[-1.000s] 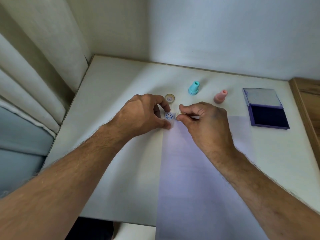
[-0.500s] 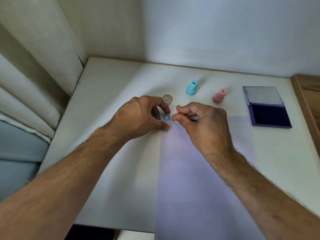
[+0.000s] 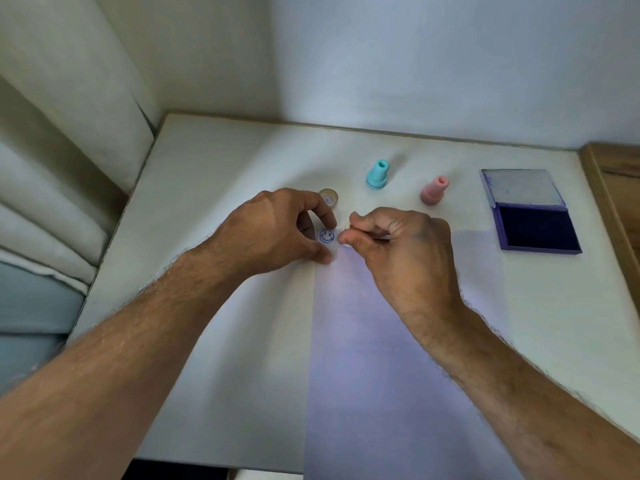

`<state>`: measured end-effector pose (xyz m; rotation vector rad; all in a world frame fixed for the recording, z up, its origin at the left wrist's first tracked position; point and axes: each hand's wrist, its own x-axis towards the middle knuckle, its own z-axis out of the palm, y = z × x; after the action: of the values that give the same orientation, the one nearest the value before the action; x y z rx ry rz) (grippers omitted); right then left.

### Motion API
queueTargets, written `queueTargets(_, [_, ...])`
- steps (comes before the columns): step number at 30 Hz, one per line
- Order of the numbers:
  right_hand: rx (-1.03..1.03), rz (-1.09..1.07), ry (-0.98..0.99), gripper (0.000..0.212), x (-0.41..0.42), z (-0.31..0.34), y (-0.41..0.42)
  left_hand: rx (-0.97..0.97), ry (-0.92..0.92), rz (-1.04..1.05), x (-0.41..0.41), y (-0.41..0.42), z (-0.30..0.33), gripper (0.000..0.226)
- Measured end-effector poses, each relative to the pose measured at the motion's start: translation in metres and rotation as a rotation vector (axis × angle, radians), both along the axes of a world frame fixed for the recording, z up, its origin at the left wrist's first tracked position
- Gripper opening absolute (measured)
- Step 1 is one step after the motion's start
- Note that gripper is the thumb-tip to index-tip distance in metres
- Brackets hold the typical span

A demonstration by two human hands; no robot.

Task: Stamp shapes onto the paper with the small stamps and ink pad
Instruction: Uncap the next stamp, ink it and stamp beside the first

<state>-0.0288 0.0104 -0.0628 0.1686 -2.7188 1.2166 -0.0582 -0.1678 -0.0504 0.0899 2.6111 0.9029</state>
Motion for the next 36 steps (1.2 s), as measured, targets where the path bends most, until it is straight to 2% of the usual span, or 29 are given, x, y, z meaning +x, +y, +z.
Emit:
queueTargets(11, [0.037, 0.031, 0.084, 0.017, 0.003, -0.007, 0.0, 0.003, 0.004, -0.001, 0.0, 0.0, 0.001, 0.031])
queueTargets(26, [0.103, 0.065, 0.0, 0.023, -0.003, 0.0, 0.001, -0.011, -0.019, -0.012, -0.001, 0.002, 0.005, 0.032])
queueTargets(32, [0.019, 0.032, -0.109, 0.02, -0.005, 0.005, 0.003, -0.008, -0.023, -0.007, -0.001, 0.003, 0.006, 0.032])
queueTargets(36, [-0.174, -0.051, -0.213, 0.026, -0.006, 0.006, 0.006, 0.023, -0.083, -0.008, -0.003, 0.002, 0.009, 0.031])
